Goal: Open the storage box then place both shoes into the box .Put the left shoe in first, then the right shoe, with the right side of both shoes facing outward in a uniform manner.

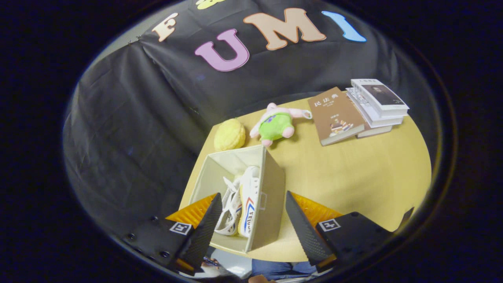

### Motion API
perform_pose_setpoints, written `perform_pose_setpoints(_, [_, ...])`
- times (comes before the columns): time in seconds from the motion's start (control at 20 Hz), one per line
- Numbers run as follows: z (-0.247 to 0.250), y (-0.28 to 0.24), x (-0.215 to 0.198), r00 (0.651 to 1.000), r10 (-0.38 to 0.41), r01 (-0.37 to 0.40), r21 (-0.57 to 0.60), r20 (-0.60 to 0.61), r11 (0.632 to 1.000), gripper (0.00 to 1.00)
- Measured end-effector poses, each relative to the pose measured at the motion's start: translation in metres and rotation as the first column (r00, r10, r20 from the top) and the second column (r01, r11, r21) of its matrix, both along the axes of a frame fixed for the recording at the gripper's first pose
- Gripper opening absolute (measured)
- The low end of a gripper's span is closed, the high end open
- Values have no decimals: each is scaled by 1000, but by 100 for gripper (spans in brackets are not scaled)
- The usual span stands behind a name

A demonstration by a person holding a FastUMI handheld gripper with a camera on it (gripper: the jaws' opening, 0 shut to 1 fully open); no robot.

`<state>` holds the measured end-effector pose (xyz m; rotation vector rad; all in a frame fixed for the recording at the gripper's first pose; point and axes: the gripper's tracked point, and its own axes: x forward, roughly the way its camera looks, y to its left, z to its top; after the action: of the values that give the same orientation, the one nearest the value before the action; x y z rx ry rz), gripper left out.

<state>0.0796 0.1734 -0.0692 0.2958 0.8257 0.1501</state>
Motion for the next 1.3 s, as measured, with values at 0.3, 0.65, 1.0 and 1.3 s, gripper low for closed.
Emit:
perform_pose_setpoints(0.3, [45, -53, 5, 939, 84, -43, -127, 334, 991, 100])
perform_pose_setpoints(0.65, [90, -93, -5, 735, 184, 46, -318, 653, 947, 100])
perform_pose_setpoints(1.0, [79, -120, -32, 702, 140, 96, -287, 699, 953, 100])
perform_pose_setpoints(1.3, [80, -136, -39, 692, 117, 99, -254, 712, 962, 100])
